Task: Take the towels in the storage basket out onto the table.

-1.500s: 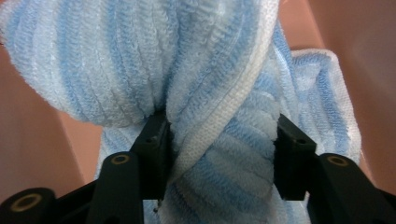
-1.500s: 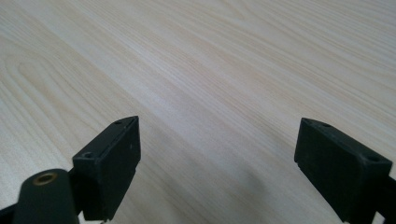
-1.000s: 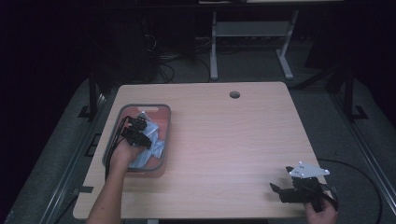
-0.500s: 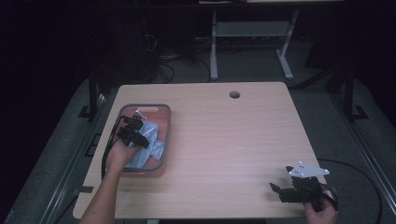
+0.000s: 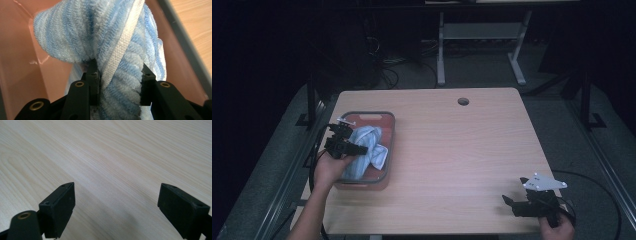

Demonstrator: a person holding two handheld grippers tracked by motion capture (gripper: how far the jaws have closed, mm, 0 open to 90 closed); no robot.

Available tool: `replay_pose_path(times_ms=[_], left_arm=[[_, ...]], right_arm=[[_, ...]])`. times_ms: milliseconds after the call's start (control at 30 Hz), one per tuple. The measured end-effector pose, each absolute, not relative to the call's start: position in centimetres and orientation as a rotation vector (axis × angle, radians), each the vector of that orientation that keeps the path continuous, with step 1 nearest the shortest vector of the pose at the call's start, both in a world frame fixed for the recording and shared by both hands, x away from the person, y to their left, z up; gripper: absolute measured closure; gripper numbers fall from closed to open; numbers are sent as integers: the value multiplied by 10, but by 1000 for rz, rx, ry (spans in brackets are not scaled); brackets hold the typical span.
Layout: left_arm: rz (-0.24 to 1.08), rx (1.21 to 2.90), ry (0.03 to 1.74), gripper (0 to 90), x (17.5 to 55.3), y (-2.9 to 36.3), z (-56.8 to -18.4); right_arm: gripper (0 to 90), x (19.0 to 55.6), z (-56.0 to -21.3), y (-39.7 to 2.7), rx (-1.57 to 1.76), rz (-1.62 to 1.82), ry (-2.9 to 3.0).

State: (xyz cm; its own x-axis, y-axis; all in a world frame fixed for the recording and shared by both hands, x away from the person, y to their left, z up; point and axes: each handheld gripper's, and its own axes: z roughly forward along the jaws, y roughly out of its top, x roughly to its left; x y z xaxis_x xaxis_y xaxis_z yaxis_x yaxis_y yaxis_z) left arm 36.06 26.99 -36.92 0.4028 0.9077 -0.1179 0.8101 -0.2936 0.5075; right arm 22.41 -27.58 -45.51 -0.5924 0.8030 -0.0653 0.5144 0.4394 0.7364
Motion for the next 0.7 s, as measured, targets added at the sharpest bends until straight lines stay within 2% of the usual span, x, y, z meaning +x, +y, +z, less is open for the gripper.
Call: replay_pose_path(times_ms=[300, 700], left_arm=[[270, 2105, 1406, 621, 347, 271, -353], [249, 2036, 1393, 618, 346, 275, -339]], right_arm=[[138, 223, -453, -276, 1117, 964, 2286], [139, 221, -450, -285, 1129, 981, 2258]])
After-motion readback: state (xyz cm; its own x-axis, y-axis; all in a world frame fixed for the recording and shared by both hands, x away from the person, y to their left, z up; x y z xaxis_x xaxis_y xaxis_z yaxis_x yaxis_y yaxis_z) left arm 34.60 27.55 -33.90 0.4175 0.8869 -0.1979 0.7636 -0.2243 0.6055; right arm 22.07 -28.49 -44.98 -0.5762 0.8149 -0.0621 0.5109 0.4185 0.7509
